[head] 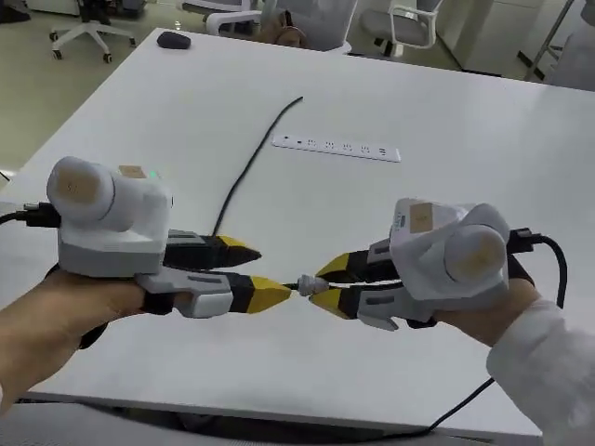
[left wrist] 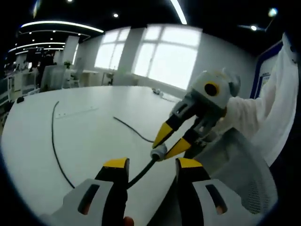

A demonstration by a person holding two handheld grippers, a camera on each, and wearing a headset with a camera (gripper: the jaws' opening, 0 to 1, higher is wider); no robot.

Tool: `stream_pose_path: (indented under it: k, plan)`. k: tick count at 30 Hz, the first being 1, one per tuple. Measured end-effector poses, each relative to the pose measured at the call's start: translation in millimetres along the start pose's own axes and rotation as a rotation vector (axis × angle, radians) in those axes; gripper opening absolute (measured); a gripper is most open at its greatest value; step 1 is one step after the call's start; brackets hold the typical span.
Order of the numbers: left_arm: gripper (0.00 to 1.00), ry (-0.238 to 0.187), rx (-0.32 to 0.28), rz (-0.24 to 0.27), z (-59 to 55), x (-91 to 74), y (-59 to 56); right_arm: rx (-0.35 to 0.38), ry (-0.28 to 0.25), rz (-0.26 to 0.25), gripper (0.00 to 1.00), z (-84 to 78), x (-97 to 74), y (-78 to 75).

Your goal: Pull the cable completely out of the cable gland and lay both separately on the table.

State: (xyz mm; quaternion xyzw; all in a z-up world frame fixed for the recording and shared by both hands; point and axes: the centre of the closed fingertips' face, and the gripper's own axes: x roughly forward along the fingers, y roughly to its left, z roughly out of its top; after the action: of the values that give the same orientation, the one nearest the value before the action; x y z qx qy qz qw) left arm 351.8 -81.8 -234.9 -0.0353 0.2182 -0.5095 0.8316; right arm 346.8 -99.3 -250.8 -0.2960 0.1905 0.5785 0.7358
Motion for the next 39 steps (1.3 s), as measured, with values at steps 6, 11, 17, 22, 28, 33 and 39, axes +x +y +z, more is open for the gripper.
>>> stream_pose_path:
  k: [6, 11, 17, 22, 28, 33, 39]
  plan:
    - [0.32, -0.085, 0.032, -0.097, 22.9, 1.3, -21.3, -0.071, 0.002, -0.007, 0.11, 21.6, -17.6, 1.2]
    - [0.25, -0.137, 0.067, -0.155, 41.1, -5.5, -31.4, -0.146, -0.003, 0.010, 0.11, 30.6, -27.8, 5.0]
    - [0.21, -0.128, 0.143, -0.202, 46.3, -9.2, -41.6, -0.196, -0.045, 0.018, 0.11, 47.0, -43.3, 11.6]
    - [0.17, -0.153, 0.176, -0.252, 54.2, -9.9, -54.1, -0.234, -0.058, 0.010, 0.11, 55.3, -56.2, 12.9]
    - [0.16, -0.157, 0.180, -0.268, 58.6, -7.5, -60.3, -0.223, -0.076, 0.002, 0.12, 55.6, -63.1, 12.8]
    - [0.16, -0.178, 0.202, -0.257, 61.9, -9.9, -59.1, -0.210, -0.168, 0.007, 0.13, 60.6, -67.7, 10.2]
    - [0.15, -0.265, 0.273, -0.267, 75.1, -24.4, -61.7, 0.184, -0.402, 0.091, 0.27, 77.3, -92.4, -1.9]
